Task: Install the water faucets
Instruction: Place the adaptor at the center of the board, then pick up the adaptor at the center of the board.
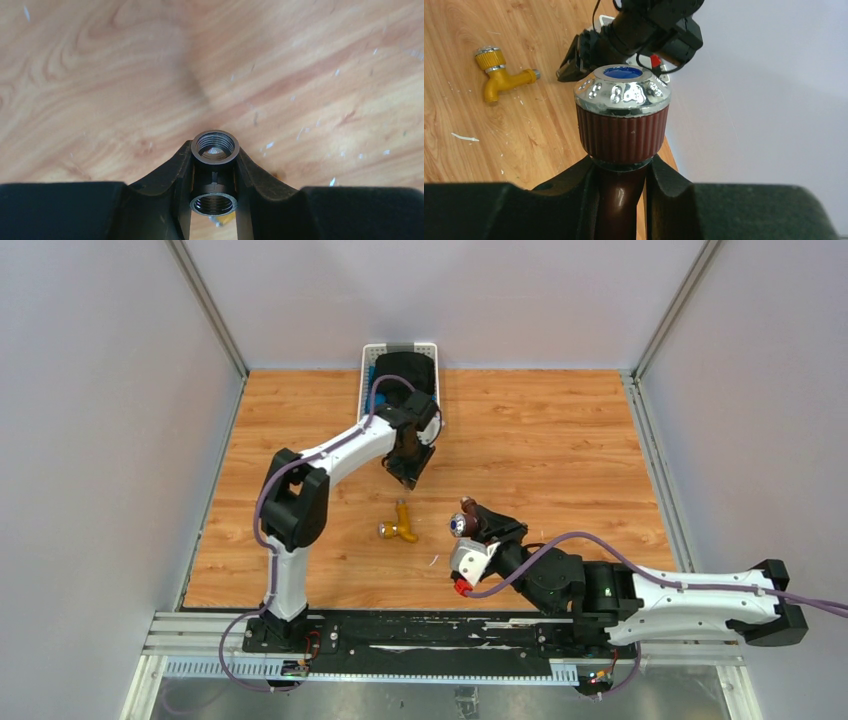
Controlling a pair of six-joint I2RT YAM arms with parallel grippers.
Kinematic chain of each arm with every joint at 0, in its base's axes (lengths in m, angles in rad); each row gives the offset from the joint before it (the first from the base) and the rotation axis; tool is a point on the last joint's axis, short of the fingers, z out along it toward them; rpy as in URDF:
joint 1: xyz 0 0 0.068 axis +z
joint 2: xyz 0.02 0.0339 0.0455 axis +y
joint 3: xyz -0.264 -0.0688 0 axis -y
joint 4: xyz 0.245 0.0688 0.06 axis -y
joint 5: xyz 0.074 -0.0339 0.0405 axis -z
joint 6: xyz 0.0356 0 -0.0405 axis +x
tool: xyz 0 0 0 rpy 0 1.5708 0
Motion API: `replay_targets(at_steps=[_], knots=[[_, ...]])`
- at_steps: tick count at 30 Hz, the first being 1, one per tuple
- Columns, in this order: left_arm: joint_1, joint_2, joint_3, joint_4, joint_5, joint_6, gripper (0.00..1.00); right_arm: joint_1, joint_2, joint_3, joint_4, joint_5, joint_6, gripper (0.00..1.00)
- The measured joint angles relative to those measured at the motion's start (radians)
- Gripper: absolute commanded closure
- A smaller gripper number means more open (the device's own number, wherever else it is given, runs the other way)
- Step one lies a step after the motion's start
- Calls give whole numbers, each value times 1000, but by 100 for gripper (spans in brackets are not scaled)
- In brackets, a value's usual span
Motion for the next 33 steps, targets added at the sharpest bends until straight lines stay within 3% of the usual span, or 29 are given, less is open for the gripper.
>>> replay_targets(at_steps=[5, 7, 9, 12, 14, 16, 23, 29, 33], knots=[[-78, 144, 133, 36, -56, 14, 100, 0, -20, -6, 0, 29, 18, 100], [-100, 203, 173, 43, -55, 14, 90, 0, -28, -6, -3, 41, 25, 100], [-111, 251, 200, 47, -57, 14, 69, 0, -37, -6, -9, 50, 32, 100], [-113, 281, 239, 43, -58, 16, 46, 0, -55, -6, -27, 64, 45, 100], [-113, 288, 253, 48, -58, 19, 16, 0, -66, -6, -38, 72, 51, 100], [-112, 294, 257, 47, -63, 24, 3, 0, -74, -6, -48, 78, 54, 100], [-112, 279, 231, 72, -89, 18, 0, 0, -79, -6, -59, 82, 69, 100], [-112, 137, 68, 141, -103, 9, 0, 0, -77, -6, -65, 81, 74, 100], [-113, 66, 48, 184, -109, 6, 0, 0, -63, -6, -65, 81, 74, 100]])
